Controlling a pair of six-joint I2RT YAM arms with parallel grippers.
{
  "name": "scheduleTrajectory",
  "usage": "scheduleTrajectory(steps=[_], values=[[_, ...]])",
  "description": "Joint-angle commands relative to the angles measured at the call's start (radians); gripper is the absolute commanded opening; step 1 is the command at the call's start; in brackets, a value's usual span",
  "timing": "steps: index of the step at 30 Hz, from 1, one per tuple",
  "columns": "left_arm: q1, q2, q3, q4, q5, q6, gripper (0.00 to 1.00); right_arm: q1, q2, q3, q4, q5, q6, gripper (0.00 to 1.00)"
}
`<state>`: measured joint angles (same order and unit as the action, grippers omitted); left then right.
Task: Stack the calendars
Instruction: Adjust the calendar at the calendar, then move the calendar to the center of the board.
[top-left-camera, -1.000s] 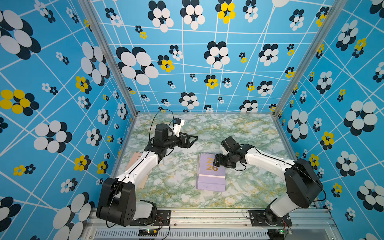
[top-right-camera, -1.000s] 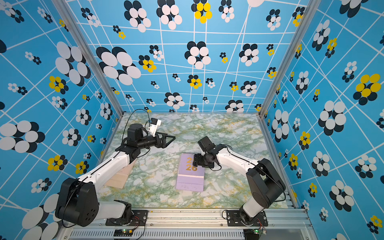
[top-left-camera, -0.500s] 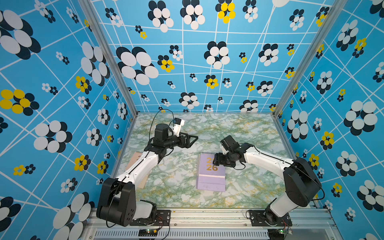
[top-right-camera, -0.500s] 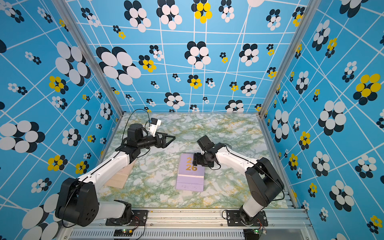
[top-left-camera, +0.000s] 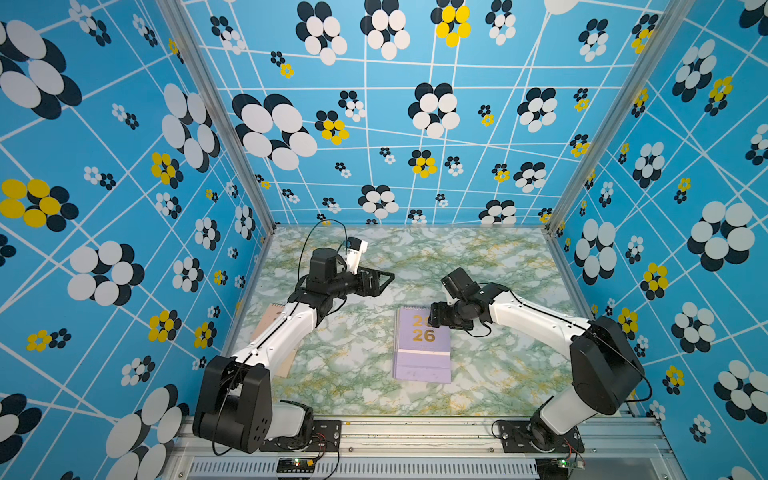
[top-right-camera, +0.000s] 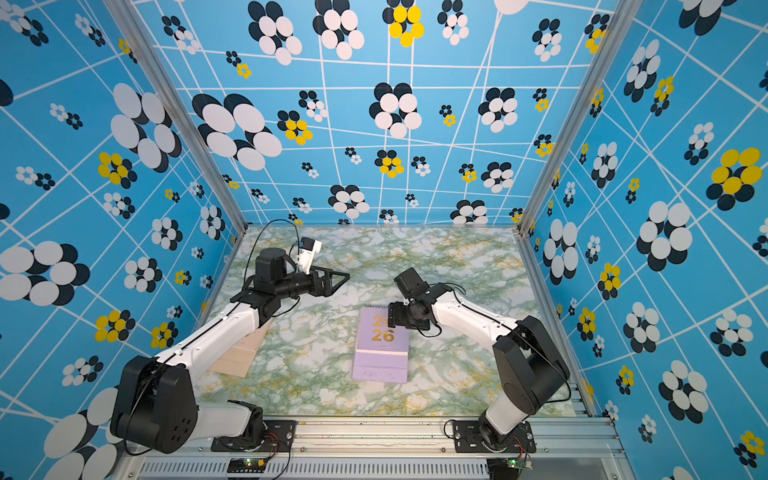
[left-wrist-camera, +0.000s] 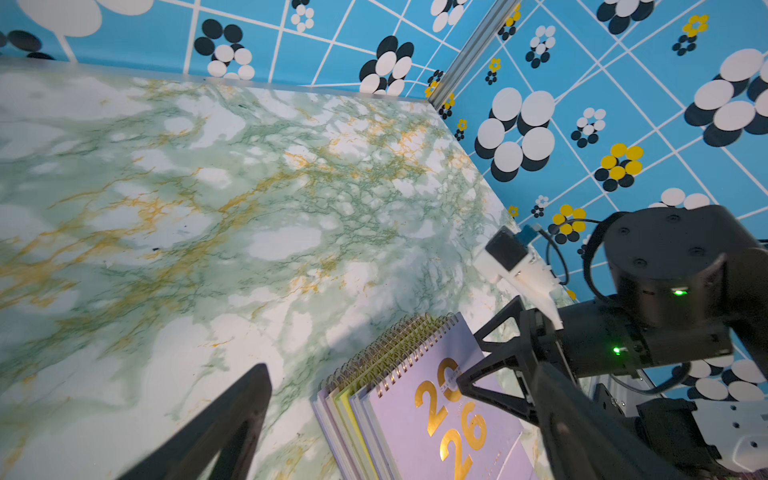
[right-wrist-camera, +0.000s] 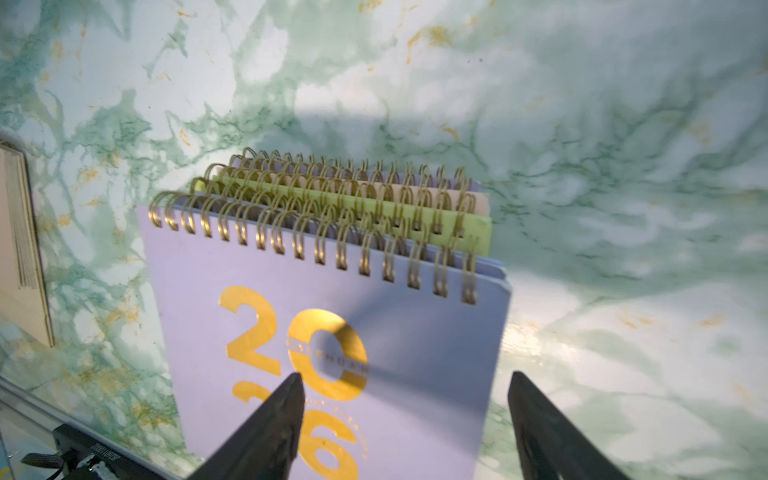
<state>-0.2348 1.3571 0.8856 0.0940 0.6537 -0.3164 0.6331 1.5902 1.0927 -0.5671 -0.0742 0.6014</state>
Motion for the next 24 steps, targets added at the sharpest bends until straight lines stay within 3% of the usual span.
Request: scheduleTrajectory(steps=[1, 7, 13, 15, 21, 24], values=[[0.054, -0.042, 0.038, -0.076, -0.11, -0.001, 1.0, -0.006, -0.069, 0.082, -0.061, 0.071, -0.057, 0.8], [0.201, -0.139, 0.018, -0.182, -0.224, -0.101, 1.0, 0.042, -0.02, 0.208, -0.027, 0.031, -0.091, 0.88], [0.324, -0.231, 0.046, -0.474, -0.374, -0.099, 1.0, 0.127, 0.131, 0.392, 0.049, -0.034, -0.09, 0.94], [0.388, -0.248, 0.051, -0.537, -0.373, -0.108, 1.0, 0.15, 0.188, 0.452, 0.071, -0.074, -0.083, 0.99], [0.653, -0.213, 0.111, -0.74, -0.295, -0.137, 1.0, 0.198, 0.307, 0.594, 0.121, -0.164, -0.072, 0.99], [0.703, -0.188, 0.133, -0.814, -0.321, -0.102, 0.99, 0.201, 0.345, 0.621, 0.153, -0.215, -0.06, 0.99]])
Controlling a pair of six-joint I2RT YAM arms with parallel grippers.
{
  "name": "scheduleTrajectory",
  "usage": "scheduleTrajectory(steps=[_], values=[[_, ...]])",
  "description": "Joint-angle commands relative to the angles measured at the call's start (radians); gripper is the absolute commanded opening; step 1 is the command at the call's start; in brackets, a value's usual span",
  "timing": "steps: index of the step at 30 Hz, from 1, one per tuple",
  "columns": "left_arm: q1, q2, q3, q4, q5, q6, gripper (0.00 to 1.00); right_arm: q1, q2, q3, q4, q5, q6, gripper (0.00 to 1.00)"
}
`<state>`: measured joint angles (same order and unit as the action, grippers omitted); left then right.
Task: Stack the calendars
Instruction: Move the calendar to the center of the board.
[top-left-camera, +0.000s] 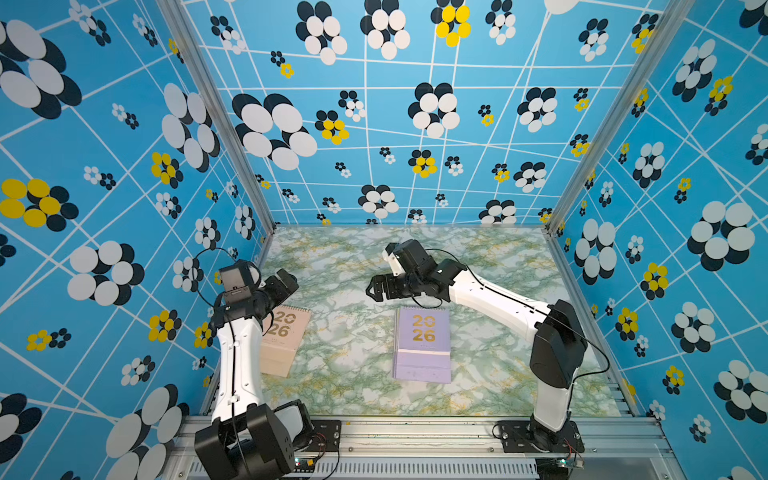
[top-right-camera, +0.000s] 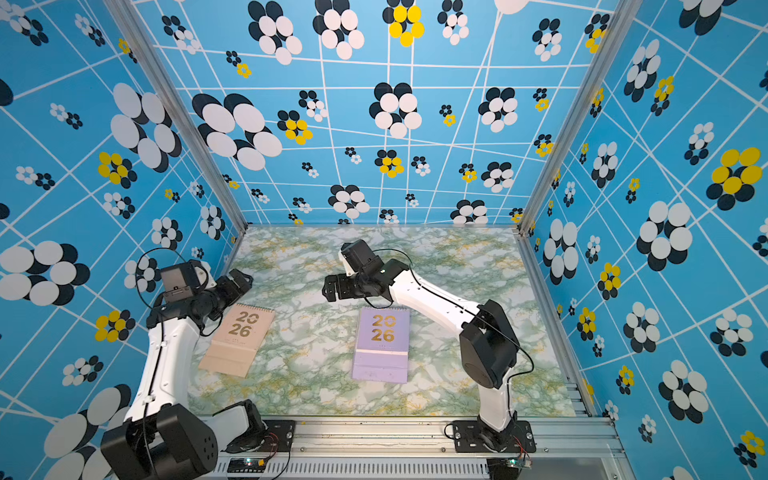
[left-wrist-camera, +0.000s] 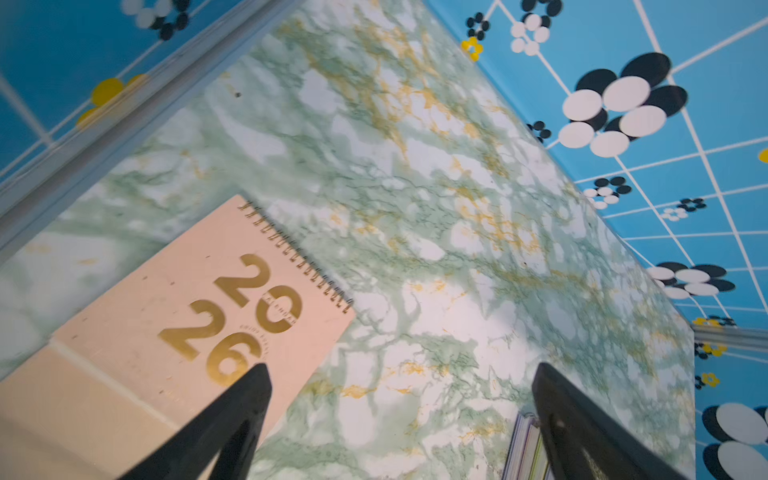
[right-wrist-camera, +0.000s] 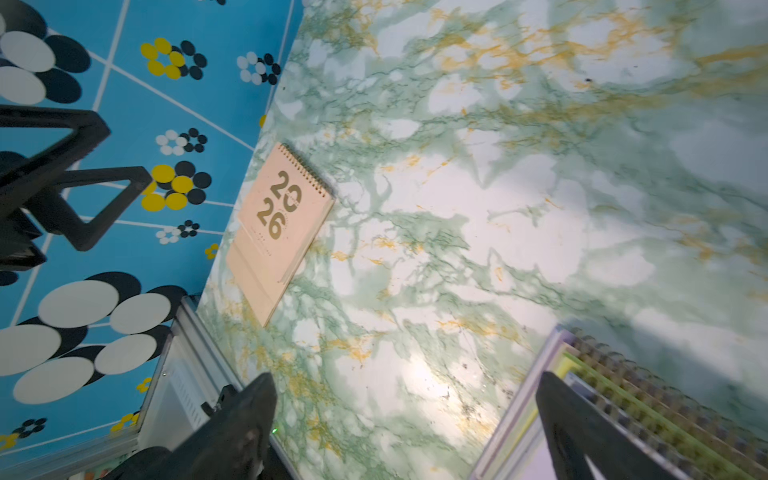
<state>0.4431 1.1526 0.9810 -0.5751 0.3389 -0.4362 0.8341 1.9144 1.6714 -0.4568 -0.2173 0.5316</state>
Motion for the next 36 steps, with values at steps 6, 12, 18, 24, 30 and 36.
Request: scheduleTrajectory(steps=[6, 12, 18, 24, 30, 36], values=[[0.098, 0.109, 0.04, -0.209, -0.048, 0.076, 1.0, 0.016, 0.075, 0.091, 0.048, -0.146, 0.007, 0.99], [0.127, 0.211, 0.034, -0.23, -0.141, 0.126, 0.99, 0.026, 0.106, 0.102, 0.073, -0.191, 0.023, 0.99], [0.171, 0.28, 0.016, -0.199, -0.196, 0.161, 0.99, 0.04, 0.123, 0.113, 0.078, -0.197, 0.032, 0.99], [0.181, 0.318, 0.041, -0.159, -0.304, 0.182, 1.0, 0.051, 0.136, 0.119, 0.081, -0.203, 0.039, 0.99], [0.178, 0.359, 0.014, -0.068, -0.337, 0.243, 1.0, 0.053, 0.136, 0.113, 0.084, -0.207, 0.038, 0.99], [0.161, 0.425, 0.021, -0.018, -0.282, 0.315, 1.0, 0.053, 0.125, 0.093, 0.094, -0.207, 0.036, 0.99]])
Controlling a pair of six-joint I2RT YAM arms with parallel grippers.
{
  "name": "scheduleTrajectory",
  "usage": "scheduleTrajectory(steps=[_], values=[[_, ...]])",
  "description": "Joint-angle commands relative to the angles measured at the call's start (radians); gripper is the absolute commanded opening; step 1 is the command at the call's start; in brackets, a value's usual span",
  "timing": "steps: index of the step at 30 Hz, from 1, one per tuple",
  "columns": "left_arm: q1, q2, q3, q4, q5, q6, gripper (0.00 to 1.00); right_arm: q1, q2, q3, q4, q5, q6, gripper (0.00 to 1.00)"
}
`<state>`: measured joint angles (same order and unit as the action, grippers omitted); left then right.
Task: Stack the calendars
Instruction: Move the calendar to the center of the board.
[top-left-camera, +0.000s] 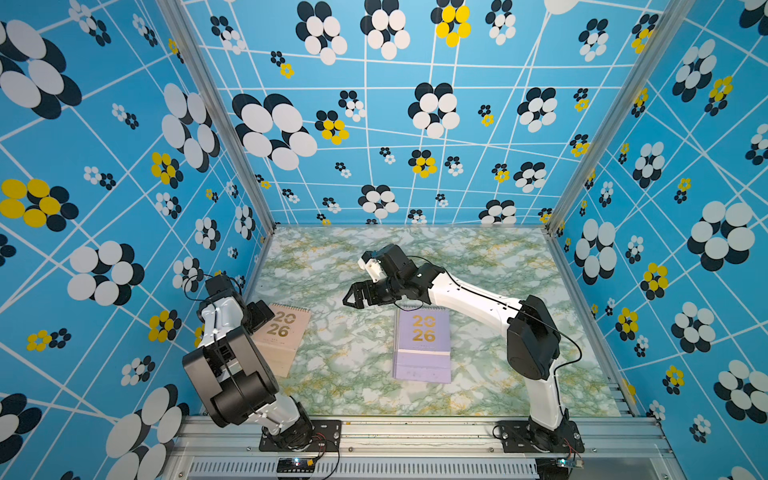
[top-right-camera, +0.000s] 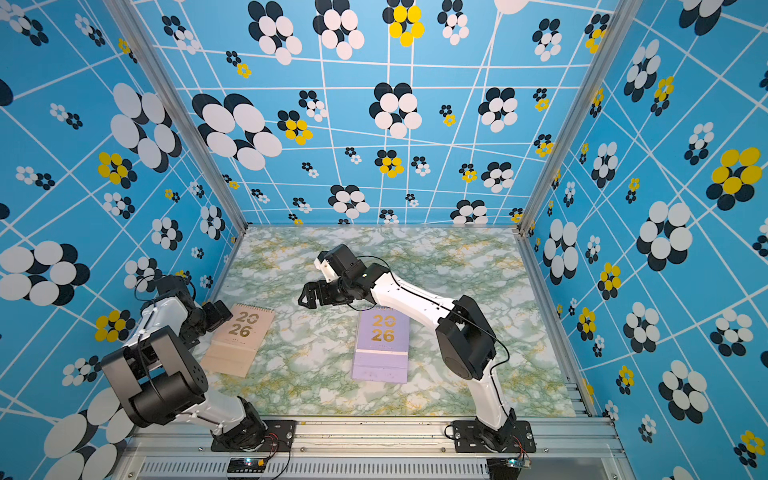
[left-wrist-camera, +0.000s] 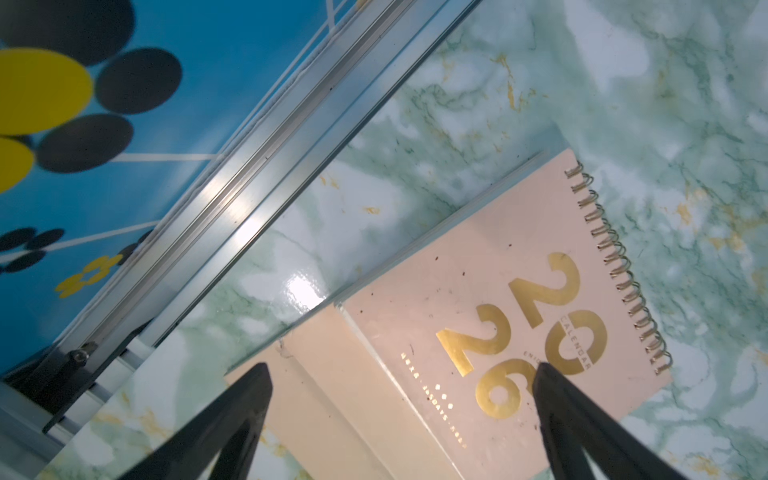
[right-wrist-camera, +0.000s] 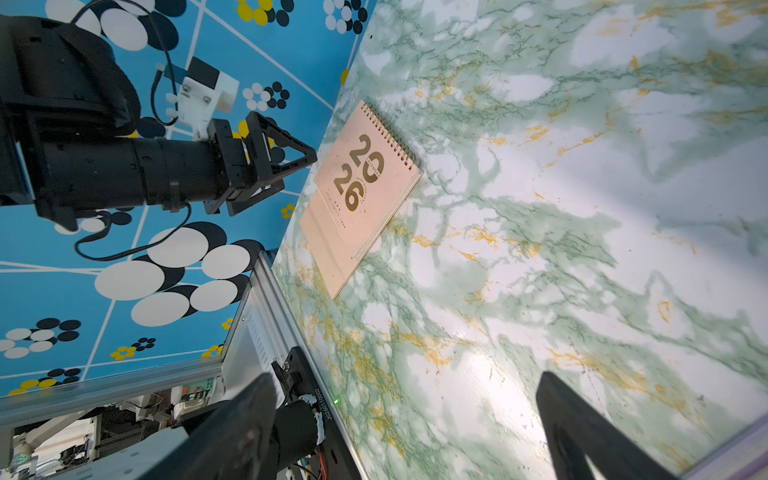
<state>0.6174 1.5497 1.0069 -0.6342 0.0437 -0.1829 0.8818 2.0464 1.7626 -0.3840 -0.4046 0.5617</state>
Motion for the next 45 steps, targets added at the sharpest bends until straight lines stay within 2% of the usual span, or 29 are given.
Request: scheduleTrajectory(steps=[1, 4, 13, 25, 36, 45], values=[[-0.034, 0.037, -0.002, 0.047, -0.013, 0.085, 1.0, 0.004, -0.009, -0.003, 0.022, -0.02, 0.006, 0.99], [-0.066, 0.075, 0.012, 0.043, -0.054, 0.117, 0.99, 0.003, -0.015, -0.015, 0.023, -0.02, 0.003, 0.99], [-0.067, 0.113, 0.015, 0.064, -0.125, 0.126, 0.99, 0.002, -0.028, -0.041, 0.03, -0.016, 0.003, 0.99], [-0.091, 0.197, 0.015, 0.128, -0.101, 0.155, 1.0, 0.002, -0.035, -0.049, 0.029, -0.006, 0.002, 0.99], [-0.17, 0.267, 0.047, 0.052, -0.074, 0.105, 1.0, -0.005, -0.035, -0.047, 0.037, -0.004, 0.004, 0.99], [-0.162, 0.294, 0.061, 0.027, -0.009, 0.073, 0.99, -0.022, -0.078, -0.096, 0.05, 0.015, -0.003, 0.99]])
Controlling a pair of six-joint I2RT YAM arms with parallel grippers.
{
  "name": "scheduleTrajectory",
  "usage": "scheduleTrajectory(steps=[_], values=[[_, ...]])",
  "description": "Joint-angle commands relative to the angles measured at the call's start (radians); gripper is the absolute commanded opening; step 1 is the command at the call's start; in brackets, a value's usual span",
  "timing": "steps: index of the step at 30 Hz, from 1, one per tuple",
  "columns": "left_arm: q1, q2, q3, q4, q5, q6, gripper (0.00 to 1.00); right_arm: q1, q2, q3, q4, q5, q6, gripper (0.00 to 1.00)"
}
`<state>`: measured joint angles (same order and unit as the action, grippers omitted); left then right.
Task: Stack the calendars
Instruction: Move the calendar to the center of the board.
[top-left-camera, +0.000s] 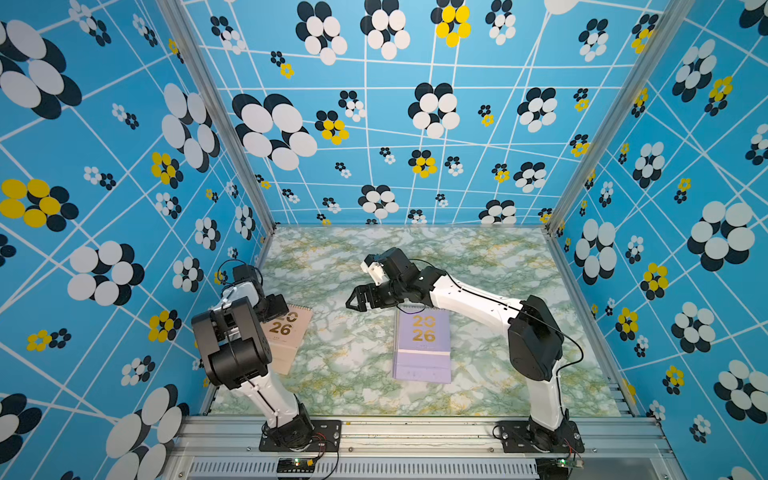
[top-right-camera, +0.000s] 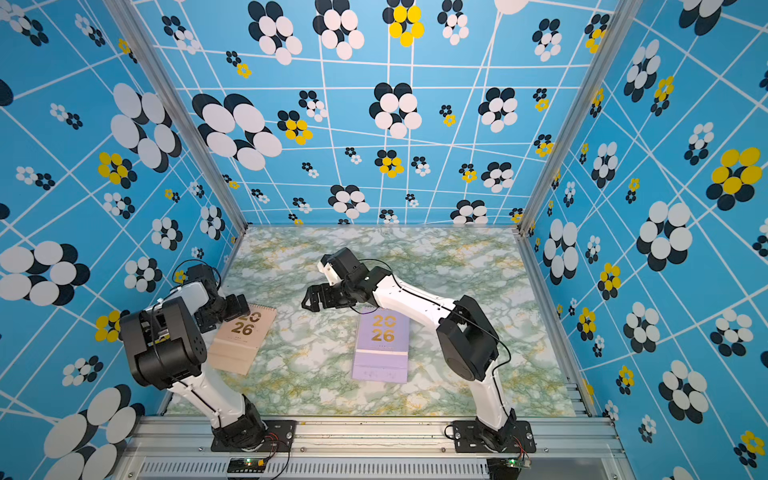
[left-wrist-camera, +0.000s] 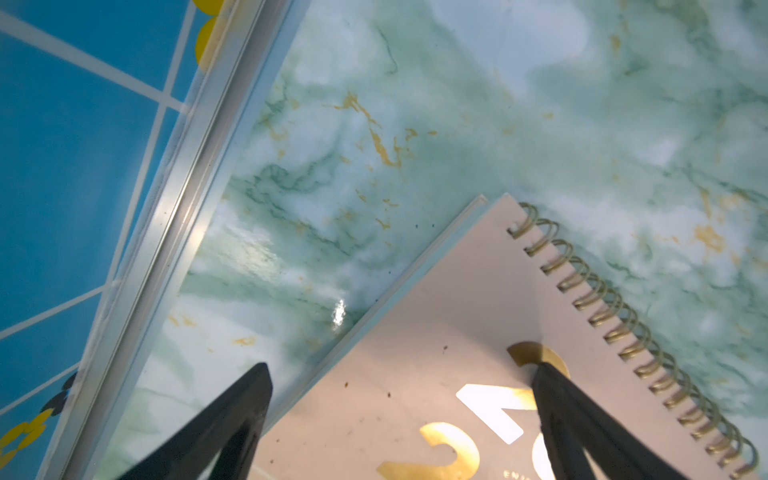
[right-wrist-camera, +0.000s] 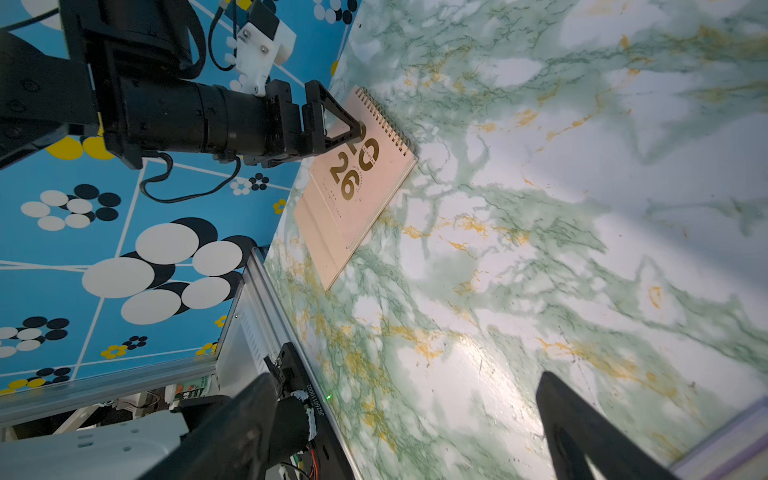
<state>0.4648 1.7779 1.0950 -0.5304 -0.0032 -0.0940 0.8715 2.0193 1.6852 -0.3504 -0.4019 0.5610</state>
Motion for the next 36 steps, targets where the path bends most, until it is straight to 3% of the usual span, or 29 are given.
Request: scheduleTrajectory(steps=[1, 8, 17, 22, 36], values=[[-0.012, 0.069, -0.023, -0.082, 0.049, -0.022, 1.0, -0.014, -0.054, -0.019, 0.017, 0.012, -0.004, 0.99], [-0.048, 0.071, -0.002, -0.133, -0.006, -0.023, 1.0, -0.032, -0.053, -0.016, 0.017, 0.011, -0.011, 0.99], [-0.055, 0.117, 0.082, -0.209, 0.055, -0.035, 1.0, -0.052, -0.041, 0.015, -0.009, 0.021, -0.024, 0.99], [-0.112, 0.14, 0.117, -0.238, -0.004, -0.043, 1.0, -0.068, -0.032, 0.035, -0.029, 0.032, -0.035, 0.99], [-0.172, 0.158, 0.209, -0.245, 0.017, -0.151, 1.0, -0.029, 0.08, 0.181, -0.078, -0.003, -0.012, 0.99]])
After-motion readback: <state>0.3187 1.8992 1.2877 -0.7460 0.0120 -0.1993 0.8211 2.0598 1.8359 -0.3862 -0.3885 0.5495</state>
